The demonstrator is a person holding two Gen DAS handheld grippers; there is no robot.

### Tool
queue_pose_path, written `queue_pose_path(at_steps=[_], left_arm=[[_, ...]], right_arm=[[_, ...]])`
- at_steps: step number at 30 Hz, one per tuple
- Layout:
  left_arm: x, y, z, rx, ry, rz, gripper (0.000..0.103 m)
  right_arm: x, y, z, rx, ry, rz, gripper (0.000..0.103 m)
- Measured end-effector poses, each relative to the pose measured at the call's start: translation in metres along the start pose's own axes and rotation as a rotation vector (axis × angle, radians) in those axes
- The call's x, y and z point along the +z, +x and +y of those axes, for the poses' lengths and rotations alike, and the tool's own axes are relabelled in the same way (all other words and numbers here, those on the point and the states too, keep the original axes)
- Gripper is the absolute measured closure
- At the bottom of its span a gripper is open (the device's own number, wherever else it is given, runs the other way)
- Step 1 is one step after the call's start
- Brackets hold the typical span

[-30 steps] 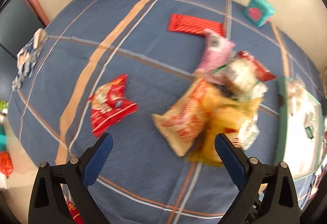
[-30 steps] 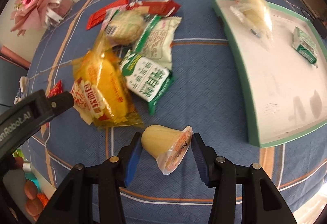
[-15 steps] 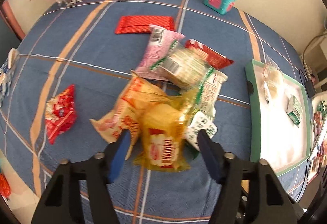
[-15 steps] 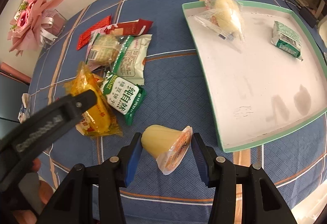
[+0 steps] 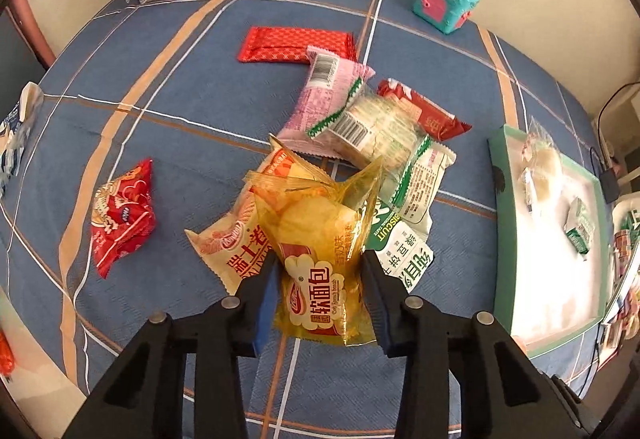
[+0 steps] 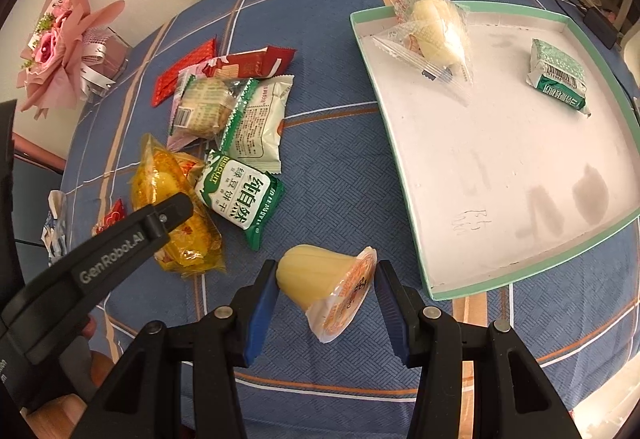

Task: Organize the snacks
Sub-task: 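Grasp the pudding cup with the right gripper while the left grasps the yellow bread bag, then lift the pudding cup and yellow bread bag above the pile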

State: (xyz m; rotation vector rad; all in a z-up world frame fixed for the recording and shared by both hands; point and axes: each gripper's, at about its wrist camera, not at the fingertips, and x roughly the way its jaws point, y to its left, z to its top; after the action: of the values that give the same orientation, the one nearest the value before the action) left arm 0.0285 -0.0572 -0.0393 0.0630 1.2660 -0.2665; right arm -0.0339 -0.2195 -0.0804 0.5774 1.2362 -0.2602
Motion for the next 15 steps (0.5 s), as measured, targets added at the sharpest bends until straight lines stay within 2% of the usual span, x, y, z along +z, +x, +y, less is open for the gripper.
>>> queue_pose_path(at_steps=[9,11,15], left_arm=[[-0.004,-0.039,0.01,-0.038,-0.036,-0.081,0.062],[-0.003,-0.041,0.009,-0.04,-0.036,-0.093,0.062],[-0.001,-0.04,0.002,-0.041,-0.024,-0.095,0.062]], right_arm=[[-0.021,-0.026,0.0,0.026,0.012,-0.031,0.051],[-0.02,-0.026,0.018,0.027,0.016,-0.041,0.051],[-0.02,-0.03,0.015,0.03,0.027,-0.053,0.051]])
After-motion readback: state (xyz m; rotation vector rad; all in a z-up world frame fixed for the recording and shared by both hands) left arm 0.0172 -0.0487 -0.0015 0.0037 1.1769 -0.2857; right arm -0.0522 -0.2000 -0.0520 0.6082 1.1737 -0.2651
